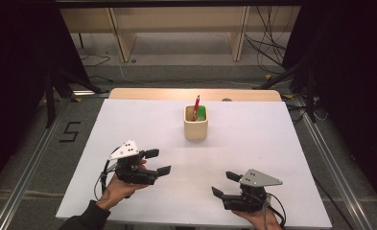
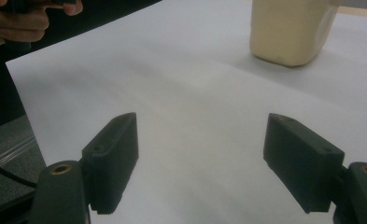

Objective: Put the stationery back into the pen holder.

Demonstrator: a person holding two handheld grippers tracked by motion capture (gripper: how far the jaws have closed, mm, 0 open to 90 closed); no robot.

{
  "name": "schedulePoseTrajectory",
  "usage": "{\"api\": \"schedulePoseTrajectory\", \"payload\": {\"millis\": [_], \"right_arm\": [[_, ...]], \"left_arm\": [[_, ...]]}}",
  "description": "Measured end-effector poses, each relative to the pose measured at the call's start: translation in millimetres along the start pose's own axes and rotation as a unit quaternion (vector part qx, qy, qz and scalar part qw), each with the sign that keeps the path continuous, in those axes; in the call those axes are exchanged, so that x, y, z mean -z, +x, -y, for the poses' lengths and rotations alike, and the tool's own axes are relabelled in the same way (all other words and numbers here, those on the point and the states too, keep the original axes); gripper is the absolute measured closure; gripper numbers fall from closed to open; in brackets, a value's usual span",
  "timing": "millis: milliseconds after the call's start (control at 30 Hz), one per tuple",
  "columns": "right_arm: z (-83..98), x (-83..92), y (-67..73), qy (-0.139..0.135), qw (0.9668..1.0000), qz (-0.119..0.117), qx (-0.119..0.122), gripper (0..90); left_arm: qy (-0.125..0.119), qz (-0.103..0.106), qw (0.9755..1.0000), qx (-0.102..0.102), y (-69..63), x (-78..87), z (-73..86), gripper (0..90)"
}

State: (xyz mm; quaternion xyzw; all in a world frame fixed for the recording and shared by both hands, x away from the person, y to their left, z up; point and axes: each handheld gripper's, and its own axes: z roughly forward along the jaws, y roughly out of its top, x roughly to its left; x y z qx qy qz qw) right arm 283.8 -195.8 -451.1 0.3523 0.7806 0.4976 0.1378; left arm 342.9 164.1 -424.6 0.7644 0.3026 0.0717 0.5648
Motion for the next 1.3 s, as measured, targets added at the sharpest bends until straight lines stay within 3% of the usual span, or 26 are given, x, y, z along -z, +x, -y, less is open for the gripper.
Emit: {"api": "schedulePoseTrajectory", "payload": {"millis": [300,400,500,667,833,1300], "right_arm": [[0.8,-0.2,-2.2,0.001,1.0,0.006,-0.001,26.6],[1.2,-0.2,-2.3,0.002,1.0,0.007,-0.002,26.3],[1.2,-0.9,-2.1,0.002,1.0,0.01,-0.002,25.9],[2.0,-3.1,-1.4,0.006,0.9999,0.01,-0.001,25.5],[2.5,-3.6,-2.9,0.006,0.9999,0.01,-0.002,25.3],[3.1,-4.4,-3.7,0.008,0.9998,0.015,-0.003,24.9]], "left_arm": [[0.006,0.005,0.9999,0.007,-5.8,11.9,21.0,17.0],[0.011,-0.003,0.9999,-0.005,-7.2,18.2,28.7,16.3],[0.005,-0.005,0.9999,0.014,-4.9,24.4,33.6,15.8],[0.01,-0.014,0.9996,0.021,-1.9,26.3,40.8,15.6],[-0.003,-0.018,0.9996,0.021,-1.7,28.0,37.8,15.6],[0.003,-0.019,0.9997,0.017,0.0,27.0,38.9,15.6]]}}
